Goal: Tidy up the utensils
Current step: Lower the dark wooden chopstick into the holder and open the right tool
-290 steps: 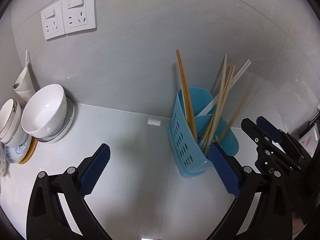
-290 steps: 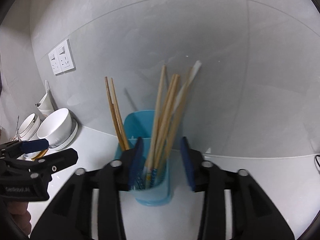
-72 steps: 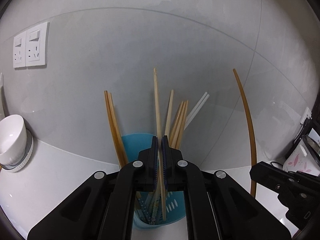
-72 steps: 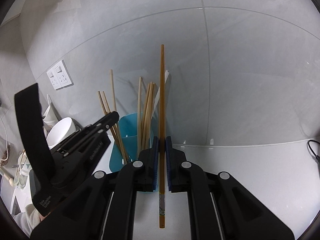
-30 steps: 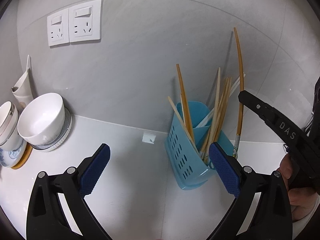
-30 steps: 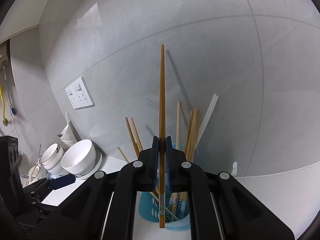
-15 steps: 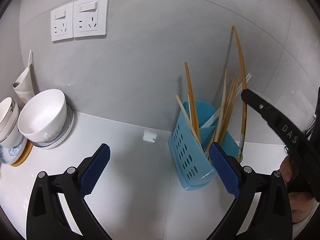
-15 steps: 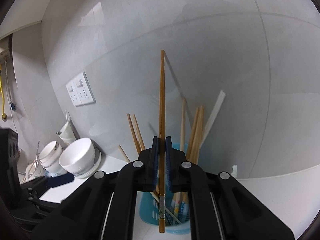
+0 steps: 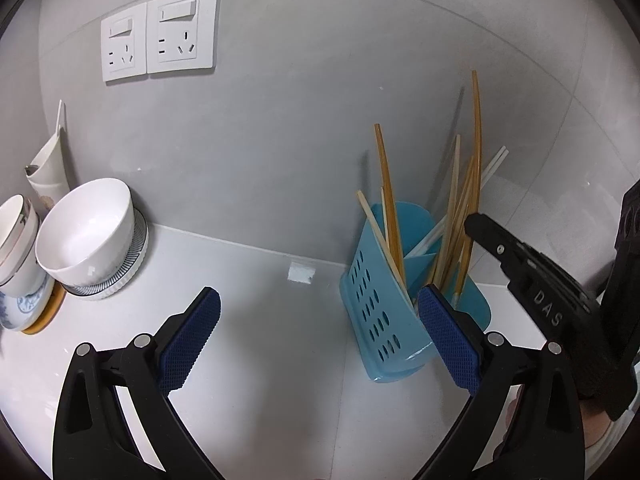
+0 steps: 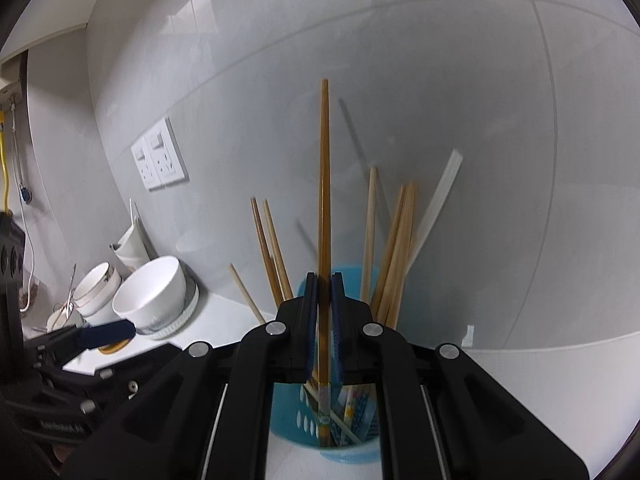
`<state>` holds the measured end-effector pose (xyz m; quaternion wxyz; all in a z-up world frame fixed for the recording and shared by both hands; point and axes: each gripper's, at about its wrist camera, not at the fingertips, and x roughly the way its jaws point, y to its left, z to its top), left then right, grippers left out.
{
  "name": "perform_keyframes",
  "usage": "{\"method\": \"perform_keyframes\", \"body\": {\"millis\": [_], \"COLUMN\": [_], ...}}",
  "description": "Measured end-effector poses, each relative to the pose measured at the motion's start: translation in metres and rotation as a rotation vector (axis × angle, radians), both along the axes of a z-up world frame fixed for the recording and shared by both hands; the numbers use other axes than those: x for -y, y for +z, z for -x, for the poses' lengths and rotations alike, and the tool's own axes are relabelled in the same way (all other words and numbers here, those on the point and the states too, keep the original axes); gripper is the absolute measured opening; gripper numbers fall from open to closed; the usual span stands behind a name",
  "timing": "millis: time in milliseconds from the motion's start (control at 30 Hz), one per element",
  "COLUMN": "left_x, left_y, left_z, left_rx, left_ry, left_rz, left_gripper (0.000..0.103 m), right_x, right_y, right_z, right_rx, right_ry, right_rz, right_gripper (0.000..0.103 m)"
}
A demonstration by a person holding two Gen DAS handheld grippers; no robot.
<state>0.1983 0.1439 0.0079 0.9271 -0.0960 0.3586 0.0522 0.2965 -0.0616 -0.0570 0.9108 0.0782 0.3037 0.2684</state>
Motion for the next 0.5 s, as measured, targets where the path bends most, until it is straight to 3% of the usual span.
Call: {"method": "perform_keyframes", "body": {"millis": [267,333,500], "left_x": [0.004,0.006,0.014], "left_y": [0.003,0.005,0.019], "left_z": [-0.001,0.001,0.012], "left_rx": [0.012,0.017,0.046], "left_ry": [-0.011,-0.012,-0.020], "left_rz": [-0.006,-0.010,-0.019], "left_gripper": [0.097,0.097,0.097], "right_x": [0.000,0.004,0.025], "right_y": [0.008,0.015,0.034], "right_z": [0.015,0.019,0.031], "right_rx": [0.008,0.006,-0.016], "right_ry": [0.009,0.004,-0.031], "right_rz": [0.082,0.099,0.098], "right_gripper": [0.009,0.027,0.056]}}
